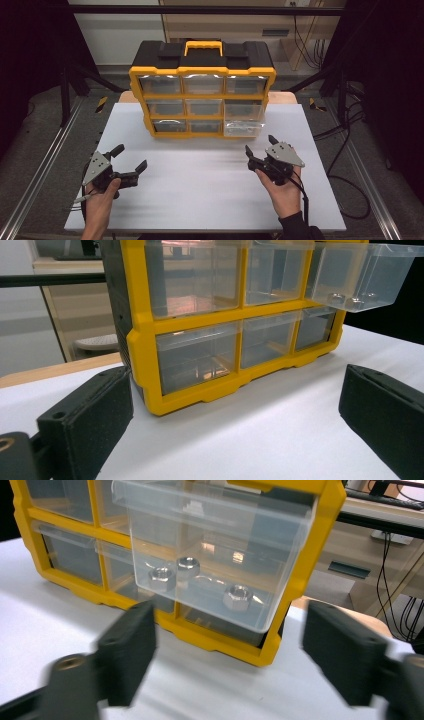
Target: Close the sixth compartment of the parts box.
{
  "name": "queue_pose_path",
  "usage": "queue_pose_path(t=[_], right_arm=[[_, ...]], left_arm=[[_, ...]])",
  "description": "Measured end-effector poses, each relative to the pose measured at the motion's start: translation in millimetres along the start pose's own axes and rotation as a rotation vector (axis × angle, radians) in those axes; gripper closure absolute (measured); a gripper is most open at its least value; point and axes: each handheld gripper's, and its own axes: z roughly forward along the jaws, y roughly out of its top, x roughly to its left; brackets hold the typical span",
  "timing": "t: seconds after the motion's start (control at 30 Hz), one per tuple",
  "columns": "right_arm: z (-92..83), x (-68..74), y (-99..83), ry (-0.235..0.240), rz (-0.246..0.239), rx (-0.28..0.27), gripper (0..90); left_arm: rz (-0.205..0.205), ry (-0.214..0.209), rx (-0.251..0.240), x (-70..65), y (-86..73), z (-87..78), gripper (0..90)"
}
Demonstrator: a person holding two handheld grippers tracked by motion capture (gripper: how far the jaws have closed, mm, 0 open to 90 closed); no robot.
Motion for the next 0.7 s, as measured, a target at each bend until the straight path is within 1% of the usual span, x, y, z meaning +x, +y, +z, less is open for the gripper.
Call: queue_pose_path(t=[0.1,0.2,0.23,0.33,0.4,0.43,0.5,0.57,0.7], right_arm=[[-1.2,3.8,-9.7,-0.01,-0.018,-0.014,45.9],[-1.6,5.9,-16.3,0.02,0.003,-0.027,63.0],[-1.5,7.1,-17.3,0.031,0.008,-0.03,67.3],[0.2,12.5,-16.3,0.065,-0.007,-0.039,78.3],[1.0,15.6,-14.3,0.08,-0.009,-0.044,83.7],[1.9,17.2,-12.7,0.089,0.003,-0.043,86.5],[3.7,18.2,-10.5,0.103,0.008,-0.044,89.5],[6.2,20.0,-7.6,0.109,0.015,-0.037,90.0],[15.0,22.9,-1.6,0.11,0.007,-0.024,90.0]], left_arm=[[-0.002,0.009,-0.002,2.1,-0.4,-1.5,0.8],[-0.01,0.015,-0.014,3.5,0.4,-3.3,0.8],[-0.012,0.015,-0.017,3.6,0.7,-3.2,0.8],[-0.007,0.01,-0.017,2.9,1.4,-1.8,0.8],[-0.005,0.005,-0.016,0.9,2.0,-1.2,0.8],[-0.004,0.004,-0.016,0.4,2.2,-1.2,0.8],[0.0,0.002,-0.014,-0.7,2.3,-1.3,0.8],[0.001,0.001,-0.015,-1.1,2.5,-1.6,0.8],[0.007,0.003,-0.019,-0.5,2.9,-2.4,0.8]])
